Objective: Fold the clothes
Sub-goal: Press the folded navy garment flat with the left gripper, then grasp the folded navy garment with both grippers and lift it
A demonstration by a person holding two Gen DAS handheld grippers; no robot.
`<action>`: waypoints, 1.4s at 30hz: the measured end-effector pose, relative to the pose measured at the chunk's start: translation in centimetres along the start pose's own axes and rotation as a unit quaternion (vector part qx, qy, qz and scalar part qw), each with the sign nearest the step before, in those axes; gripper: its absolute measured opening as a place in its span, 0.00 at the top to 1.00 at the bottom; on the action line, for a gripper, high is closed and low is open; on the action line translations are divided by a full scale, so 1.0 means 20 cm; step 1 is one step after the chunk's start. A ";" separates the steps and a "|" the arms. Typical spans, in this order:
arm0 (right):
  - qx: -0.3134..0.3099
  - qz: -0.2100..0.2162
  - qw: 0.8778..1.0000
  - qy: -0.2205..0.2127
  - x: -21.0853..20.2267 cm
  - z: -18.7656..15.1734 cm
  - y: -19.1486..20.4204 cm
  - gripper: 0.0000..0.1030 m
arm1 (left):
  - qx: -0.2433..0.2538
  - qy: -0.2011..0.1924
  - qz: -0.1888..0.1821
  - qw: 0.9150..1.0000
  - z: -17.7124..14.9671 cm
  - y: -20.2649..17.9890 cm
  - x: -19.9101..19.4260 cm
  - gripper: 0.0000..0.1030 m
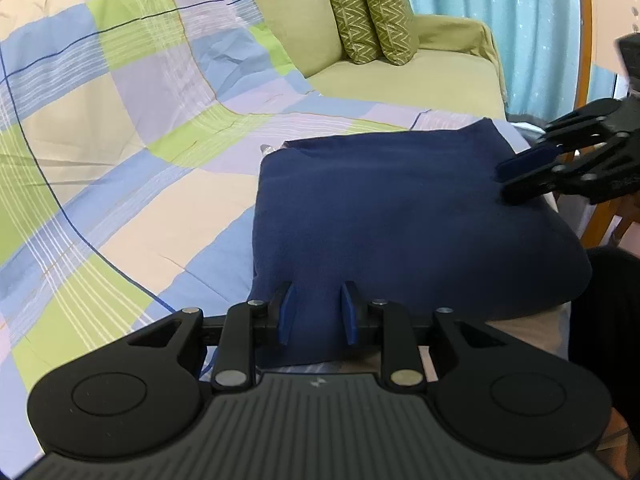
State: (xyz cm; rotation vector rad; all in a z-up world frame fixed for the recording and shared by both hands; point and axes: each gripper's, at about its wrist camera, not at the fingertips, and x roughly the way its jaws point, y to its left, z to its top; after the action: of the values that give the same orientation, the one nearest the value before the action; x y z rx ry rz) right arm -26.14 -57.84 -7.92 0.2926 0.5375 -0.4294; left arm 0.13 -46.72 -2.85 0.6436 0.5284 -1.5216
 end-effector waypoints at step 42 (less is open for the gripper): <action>-0.027 0.038 0.999 -0.002 -0.32 -0.03 0.32 0.57 | 0.111 0.060 0.137 0.983 0.05 -0.36 -0.43 0.50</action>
State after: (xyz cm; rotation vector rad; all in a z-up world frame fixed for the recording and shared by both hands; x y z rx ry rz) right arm -28.29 -49.98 -3.89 0.2598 0.5304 -0.3408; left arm -7.17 -40.66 3.23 0.9459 0.3451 -1.2957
